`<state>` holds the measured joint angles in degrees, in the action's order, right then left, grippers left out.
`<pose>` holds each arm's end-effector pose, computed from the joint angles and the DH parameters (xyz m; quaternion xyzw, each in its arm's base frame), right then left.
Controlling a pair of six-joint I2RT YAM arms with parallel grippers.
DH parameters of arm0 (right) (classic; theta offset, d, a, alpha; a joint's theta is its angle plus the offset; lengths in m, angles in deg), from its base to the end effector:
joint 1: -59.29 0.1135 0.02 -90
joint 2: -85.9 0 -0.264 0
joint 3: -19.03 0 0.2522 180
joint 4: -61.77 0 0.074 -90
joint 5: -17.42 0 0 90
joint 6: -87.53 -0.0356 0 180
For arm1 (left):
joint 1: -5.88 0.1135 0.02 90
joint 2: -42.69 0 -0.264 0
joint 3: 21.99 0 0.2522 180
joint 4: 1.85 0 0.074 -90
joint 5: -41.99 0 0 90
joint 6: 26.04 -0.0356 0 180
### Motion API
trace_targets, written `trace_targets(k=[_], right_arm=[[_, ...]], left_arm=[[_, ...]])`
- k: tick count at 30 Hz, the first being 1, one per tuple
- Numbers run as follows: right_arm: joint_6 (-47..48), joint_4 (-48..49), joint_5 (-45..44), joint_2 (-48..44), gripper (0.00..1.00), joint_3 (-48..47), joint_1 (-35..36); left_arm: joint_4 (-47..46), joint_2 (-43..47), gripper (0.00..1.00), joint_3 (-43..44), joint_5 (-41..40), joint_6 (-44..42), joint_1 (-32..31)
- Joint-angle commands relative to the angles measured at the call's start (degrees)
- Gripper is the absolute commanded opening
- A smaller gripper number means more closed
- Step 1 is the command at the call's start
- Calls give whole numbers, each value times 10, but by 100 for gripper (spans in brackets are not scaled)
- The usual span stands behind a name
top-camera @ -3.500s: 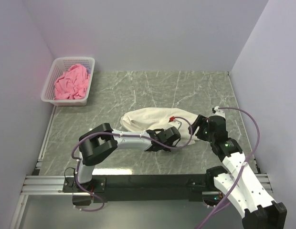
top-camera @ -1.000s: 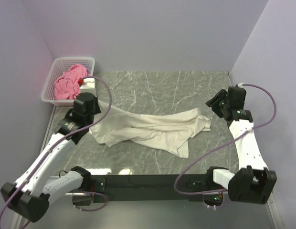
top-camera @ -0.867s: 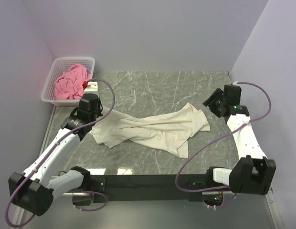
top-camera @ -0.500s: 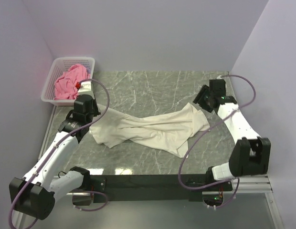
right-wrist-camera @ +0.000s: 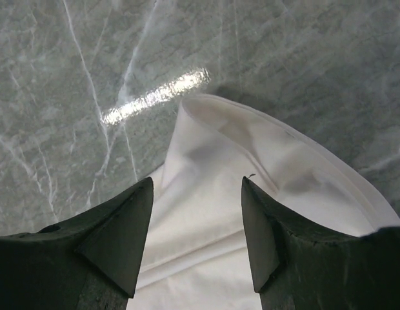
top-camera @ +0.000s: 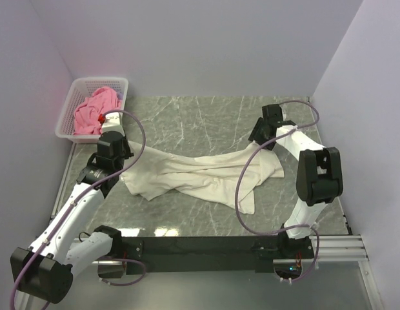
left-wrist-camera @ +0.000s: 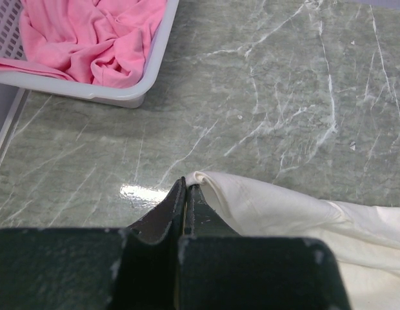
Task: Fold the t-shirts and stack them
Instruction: Flatten the tshirt out
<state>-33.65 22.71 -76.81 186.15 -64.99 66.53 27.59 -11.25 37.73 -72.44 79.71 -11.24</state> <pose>0.3688 0.0442 0.2128 0.2086 0.9308 0.0648 0.2931 0.2079 -0.0486 0.3096 -0.1060 0.8194 0.0186 0.5630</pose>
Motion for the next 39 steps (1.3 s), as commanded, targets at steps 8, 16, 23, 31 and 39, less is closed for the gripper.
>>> trace_targets(k=[8, 16, 23, 31, 39], right_arm=[[-9, 32, 15, 77, 54, -47, -2], [16, -47, -23, 0, 0, -163, -18], [24, -89, 8, -113, 0, -257, -61], [39, -148, 78, -222, 0, -307, -108], [59, -169, 69, -426, 0, -217, -128]], left_arm=[[-24, 9, 1, -1, -22, -2, 2], [16, -29, 1, 110, -46, -25, 9], [51, -75, 1, 304, -39, -43, 14], [143, -89, 1, 504, 5, -56, 14], [196, 63, 1, 491, 104, -47, 14]])
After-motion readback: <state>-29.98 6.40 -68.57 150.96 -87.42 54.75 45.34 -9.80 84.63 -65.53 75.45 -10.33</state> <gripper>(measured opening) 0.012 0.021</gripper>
